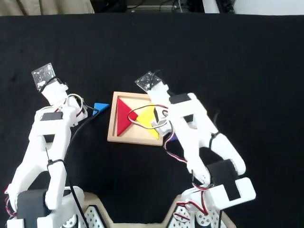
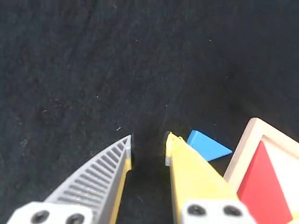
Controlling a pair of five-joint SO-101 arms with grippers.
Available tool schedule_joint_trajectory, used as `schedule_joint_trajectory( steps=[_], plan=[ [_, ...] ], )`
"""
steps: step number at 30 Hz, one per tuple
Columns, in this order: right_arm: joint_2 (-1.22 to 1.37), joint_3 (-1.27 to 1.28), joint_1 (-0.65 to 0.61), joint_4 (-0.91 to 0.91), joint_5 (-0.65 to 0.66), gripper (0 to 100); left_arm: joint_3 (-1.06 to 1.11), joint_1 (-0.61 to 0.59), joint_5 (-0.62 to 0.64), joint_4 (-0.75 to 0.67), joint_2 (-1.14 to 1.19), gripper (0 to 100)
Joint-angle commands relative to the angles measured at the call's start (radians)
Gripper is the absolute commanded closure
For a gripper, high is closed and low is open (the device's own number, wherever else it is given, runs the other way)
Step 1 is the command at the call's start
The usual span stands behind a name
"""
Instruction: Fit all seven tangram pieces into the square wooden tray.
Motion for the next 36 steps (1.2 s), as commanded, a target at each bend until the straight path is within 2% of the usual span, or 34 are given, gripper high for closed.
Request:
schedule_joint_trajectory(
  steps=[1, 11, 20, 25, 36],
  plan=[
    [-0.004, -0.050, -0.014, -0.012, 0.006, 98.8, -0.010, 0.015, -0.012, -0.015, -0.005, 87],
    [0.005, -0.047, -0.091, -0.011, 0.008, 98.8, -0.010, 0.015, -0.012, -0.015, -0.005, 87],
    [-0.005, -0.048, -0.094, -0.008, 0.006, 98.8, -0.012, 0.015, -0.012, -0.015, -0.005, 87],
    [-0.062, -0.047, -0.057, 0.057, 0.037, 98.8, -0.012, 0.013, -0.012, -0.015, -0.005, 87],
    [0.041, -0.008, -0.064, -0.044, 0.046, 98.8, -0.012, 0.015, -0.012, -0.015, -0.006, 87]
  ],
)
